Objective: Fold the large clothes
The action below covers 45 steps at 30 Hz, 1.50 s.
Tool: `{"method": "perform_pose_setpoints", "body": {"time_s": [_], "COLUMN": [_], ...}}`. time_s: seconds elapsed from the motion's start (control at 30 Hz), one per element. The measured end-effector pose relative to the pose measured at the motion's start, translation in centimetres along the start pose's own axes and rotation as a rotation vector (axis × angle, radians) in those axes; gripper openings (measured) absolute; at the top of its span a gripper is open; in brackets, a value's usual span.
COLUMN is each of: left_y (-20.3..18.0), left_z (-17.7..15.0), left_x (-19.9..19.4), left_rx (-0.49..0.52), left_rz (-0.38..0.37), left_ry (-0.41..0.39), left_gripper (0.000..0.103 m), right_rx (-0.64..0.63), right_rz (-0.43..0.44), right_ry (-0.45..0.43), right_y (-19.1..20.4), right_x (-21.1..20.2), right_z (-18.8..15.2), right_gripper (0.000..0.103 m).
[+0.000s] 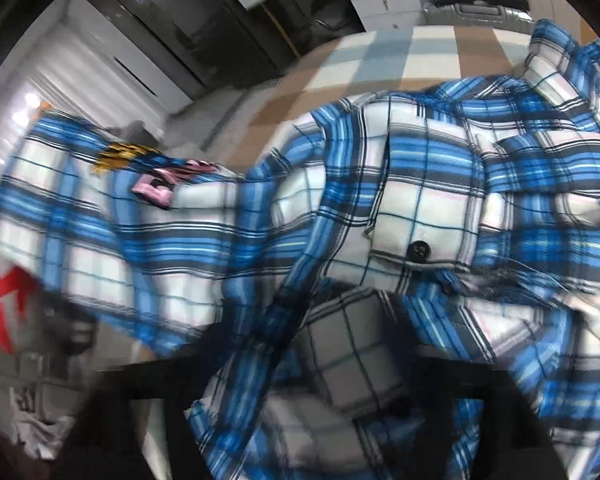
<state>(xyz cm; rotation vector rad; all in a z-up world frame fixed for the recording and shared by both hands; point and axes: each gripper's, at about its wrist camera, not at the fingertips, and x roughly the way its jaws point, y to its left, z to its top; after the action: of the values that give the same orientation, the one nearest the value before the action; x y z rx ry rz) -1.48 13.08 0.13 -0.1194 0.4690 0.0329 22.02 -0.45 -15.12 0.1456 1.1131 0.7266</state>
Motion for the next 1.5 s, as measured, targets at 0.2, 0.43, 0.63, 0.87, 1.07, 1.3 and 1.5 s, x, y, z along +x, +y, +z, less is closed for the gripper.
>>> {"method": "perform_pose_setpoints", "body": {"time_s": [0.2,0.43,0.63,0.87,1.07,1.3,1.5], "left_y": [-0.1,-1.0,-1.3,-1.4,-1.6,2.3,11.2], "left_z": [-0.1,-0.7,-1.1,-1.3,0.3,5.7,9.4], "left_x": [0.3,1.3,2.4,2.3,0.4,-4.8,-6.6], "left_rx": [0.007,0.048,0.086,0.076,0.052,-0.059,-0.281], "left_rz": [0.014,0.073,0.118,0.125,0.134,0.177,0.275], "left_ry": [0.006,0.024,0.048,0.063,0.069,0.005,0.092], "left_gripper": [0.102,0.102,0.102,0.102,0.102,0.102,0.102], "right_rx": [0.062,0.384,0.299,0.277,0.221,0.108,0.149], "right_rz": [-0.012,-0.26,-0.527,-0.401,-0.129,-0.095,-0.023], "right_ry": [-0.148,-0.173,-0.032,-0.164,-0.394,-0.492,-0.499], "right_y": [-5.5,-18.9,-21.5,-15.9,-7.9,-4.0,-5.0], "right_x": [-9.4,-15.9,-14.7,-19.0,-23.5,-23.9,-24.3], "right_z": [0.1,-0.2,-3.1,-6.7,-11.1,-13.9,-15.0], "right_gripper": [0.096,0.099,0.098,0.098,0.101,0.103,0.103]}}
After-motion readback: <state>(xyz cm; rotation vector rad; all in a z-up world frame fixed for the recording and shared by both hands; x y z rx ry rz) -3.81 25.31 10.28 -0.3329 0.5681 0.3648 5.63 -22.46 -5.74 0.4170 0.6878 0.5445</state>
